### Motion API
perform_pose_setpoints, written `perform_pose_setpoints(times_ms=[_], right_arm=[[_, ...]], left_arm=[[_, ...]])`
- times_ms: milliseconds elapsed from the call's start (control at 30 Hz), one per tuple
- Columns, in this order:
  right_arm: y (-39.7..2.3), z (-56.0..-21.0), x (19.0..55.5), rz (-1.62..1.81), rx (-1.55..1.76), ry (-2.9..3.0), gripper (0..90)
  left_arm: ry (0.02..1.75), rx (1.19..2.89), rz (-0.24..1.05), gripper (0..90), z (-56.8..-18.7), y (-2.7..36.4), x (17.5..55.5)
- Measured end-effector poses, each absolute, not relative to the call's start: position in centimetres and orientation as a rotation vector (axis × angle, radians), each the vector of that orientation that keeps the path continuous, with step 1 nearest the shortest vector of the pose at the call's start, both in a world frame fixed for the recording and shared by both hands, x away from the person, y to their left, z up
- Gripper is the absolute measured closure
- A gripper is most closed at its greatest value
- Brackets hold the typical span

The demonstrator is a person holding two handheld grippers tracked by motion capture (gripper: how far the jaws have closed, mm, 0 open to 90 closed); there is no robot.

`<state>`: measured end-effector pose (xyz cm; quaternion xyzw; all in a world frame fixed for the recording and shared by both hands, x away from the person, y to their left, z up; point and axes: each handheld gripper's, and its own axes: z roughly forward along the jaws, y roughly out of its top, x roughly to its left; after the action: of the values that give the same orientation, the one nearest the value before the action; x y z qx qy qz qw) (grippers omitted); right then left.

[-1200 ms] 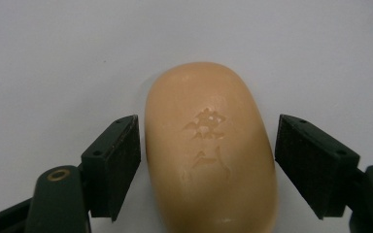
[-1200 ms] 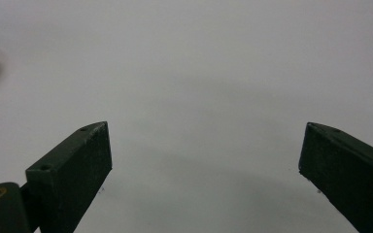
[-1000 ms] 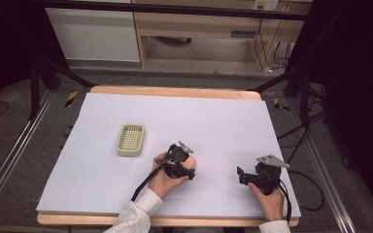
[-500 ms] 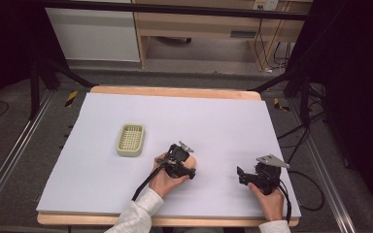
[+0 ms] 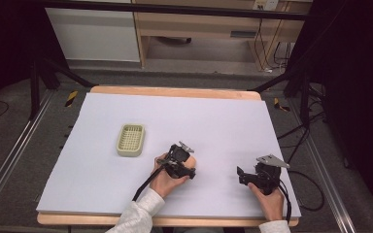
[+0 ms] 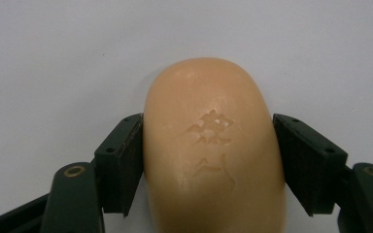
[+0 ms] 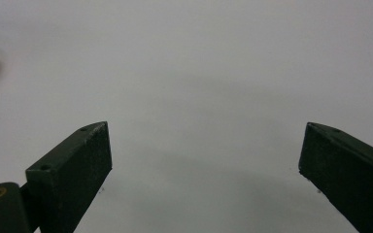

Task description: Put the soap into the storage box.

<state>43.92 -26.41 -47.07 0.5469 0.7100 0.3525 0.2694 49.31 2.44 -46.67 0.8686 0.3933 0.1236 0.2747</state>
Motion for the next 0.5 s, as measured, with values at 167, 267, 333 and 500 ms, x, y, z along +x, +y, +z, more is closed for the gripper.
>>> perform_pose_setpoints(times_ms=[167, 267, 333, 500], right_arm=[[-26.5, -47.1, 43.9, 0.950, 1.475, 1.913, 5.3], [-26.5, -47.0, 43.9, 0.950, 1.473, 1.913, 5.3], [-26.5, -47.0, 43.9, 0.950, 1.473, 1.913, 5.3], [-26.5, -47.1, 43.9, 0.951, 1.473, 1.911, 5.3]], left_arm=[[1.059, 2.338, 0.329, 30.4, -46.6, 2.5, 49.3], [1.054, 2.336, 0.316, 30.5, -46.5, 2.5, 49.2], [1.042, 2.336, 0.314, 30.6, -46.3, 2.7, 49.1], [1.024, 2.323, 0.314, 30.9, -45.4, 3.0, 48.7]])
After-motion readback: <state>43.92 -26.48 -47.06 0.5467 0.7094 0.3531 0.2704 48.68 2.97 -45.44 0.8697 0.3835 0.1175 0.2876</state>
